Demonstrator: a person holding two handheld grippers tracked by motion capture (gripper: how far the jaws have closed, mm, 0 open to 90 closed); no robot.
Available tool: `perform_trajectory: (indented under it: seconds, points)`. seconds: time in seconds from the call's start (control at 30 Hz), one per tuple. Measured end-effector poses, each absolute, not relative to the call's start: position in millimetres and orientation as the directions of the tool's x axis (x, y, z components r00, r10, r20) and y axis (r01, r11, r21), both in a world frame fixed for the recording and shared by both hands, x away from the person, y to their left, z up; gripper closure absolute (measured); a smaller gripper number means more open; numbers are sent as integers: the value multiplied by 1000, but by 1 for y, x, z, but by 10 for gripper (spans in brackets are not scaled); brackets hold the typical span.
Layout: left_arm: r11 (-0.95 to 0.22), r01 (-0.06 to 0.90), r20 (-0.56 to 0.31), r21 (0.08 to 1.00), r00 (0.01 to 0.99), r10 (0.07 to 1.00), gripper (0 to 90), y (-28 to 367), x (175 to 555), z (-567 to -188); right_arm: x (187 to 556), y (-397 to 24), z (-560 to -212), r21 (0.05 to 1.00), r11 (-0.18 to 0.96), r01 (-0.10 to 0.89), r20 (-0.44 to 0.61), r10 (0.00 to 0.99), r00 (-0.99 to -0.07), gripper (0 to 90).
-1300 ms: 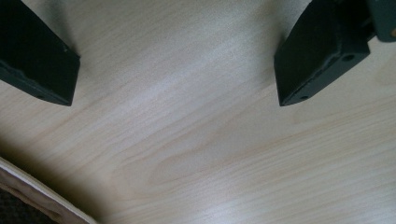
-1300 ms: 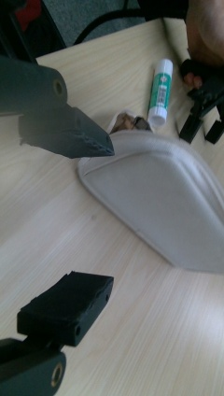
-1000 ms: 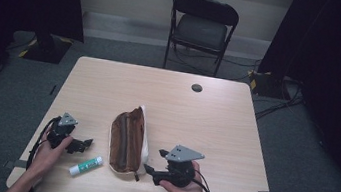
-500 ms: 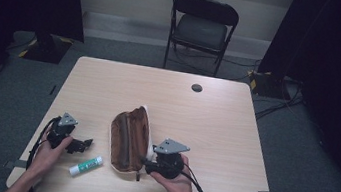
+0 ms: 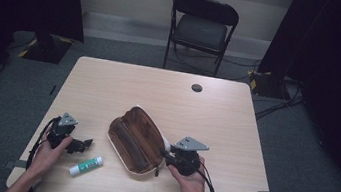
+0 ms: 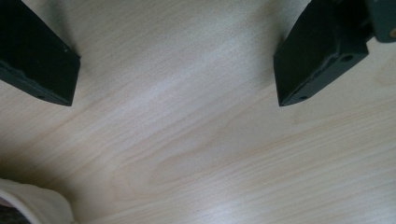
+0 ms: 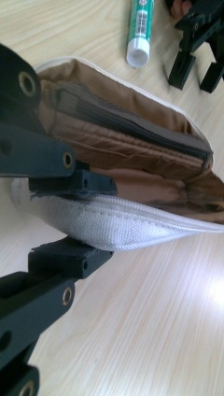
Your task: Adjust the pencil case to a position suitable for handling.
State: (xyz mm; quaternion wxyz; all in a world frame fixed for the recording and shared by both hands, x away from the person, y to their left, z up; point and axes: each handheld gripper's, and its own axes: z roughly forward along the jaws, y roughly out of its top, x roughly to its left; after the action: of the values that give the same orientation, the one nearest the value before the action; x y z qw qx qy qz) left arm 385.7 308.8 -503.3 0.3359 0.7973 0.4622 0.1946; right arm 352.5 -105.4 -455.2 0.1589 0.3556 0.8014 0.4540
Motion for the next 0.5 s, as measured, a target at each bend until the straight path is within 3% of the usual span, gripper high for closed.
perform_trajectory:
  seconds: [0.5]
  points:
    - [-345, 607, -3, 716, 497, 868, 1, 309, 386, -503, 337, -146, -453, 829, 314, 463, 114, 715, -689, 733]
